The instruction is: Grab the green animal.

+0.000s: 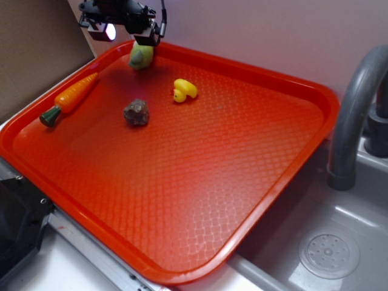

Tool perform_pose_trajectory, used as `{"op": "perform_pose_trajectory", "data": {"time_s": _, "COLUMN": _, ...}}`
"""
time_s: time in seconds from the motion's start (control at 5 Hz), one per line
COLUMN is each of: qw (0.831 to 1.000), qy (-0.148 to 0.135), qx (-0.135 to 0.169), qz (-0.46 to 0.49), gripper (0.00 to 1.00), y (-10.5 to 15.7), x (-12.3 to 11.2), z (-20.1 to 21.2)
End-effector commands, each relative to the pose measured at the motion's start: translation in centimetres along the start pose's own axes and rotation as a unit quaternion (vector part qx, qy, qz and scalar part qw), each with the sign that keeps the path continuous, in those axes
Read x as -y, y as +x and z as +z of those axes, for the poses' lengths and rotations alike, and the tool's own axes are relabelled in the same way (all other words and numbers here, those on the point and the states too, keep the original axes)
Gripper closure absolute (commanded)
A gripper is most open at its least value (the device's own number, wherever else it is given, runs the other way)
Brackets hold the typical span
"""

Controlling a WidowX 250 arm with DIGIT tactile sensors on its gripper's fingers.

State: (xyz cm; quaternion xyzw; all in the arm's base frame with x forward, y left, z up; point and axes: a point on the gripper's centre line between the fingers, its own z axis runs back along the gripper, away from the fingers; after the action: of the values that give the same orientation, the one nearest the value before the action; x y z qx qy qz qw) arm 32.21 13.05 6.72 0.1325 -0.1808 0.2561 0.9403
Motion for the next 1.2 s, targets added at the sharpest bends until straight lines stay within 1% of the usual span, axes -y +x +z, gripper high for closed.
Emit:
{"op": "perform_pose_trajectory", "data": {"time_s": 0.0, "qw": 0.999, "qy": 0.001, "qx": -0.025, "qz": -0.036, "gripper": 0.0, "y": 2.8, "x": -0.2, "z": -1.6}}
{"op": "perform_pose_trajectory", "data": {"time_s": 0.4, "qw": 0.997, "qy": 0.002, "qx": -0.05, "qz": -0.062, "gripper": 0.0, "y": 1.3, "x": 1.5, "z": -3.5}}
{"op": "perform_pose_trajectory", "data": {"time_s": 0.6, "qw": 0.997, "qy": 0.002, "qx": -0.049, "qz": -0.068, "gripper": 1.0, "y": 0.9, "x": 1.4, "z": -3.8}}
{"op": "perform_pose_trajectory", "data": {"time_s": 0.8, "qw": 0.996, "qy": 0.007, "qx": -0.032, "qz": -0.078, "gripper": 1.0, "y": 1.3, "x": 0.9, "z": -2.0}}
{"op": "perform_pose_trajectory", "data": {"time_s": 1.0, "qw": 0.996, "qy": 0.023, "qx": -0.077, "qz": -0.042, "gripper": 1.0, "y": 1.7, "x": 0.3, "z": 2.1}}
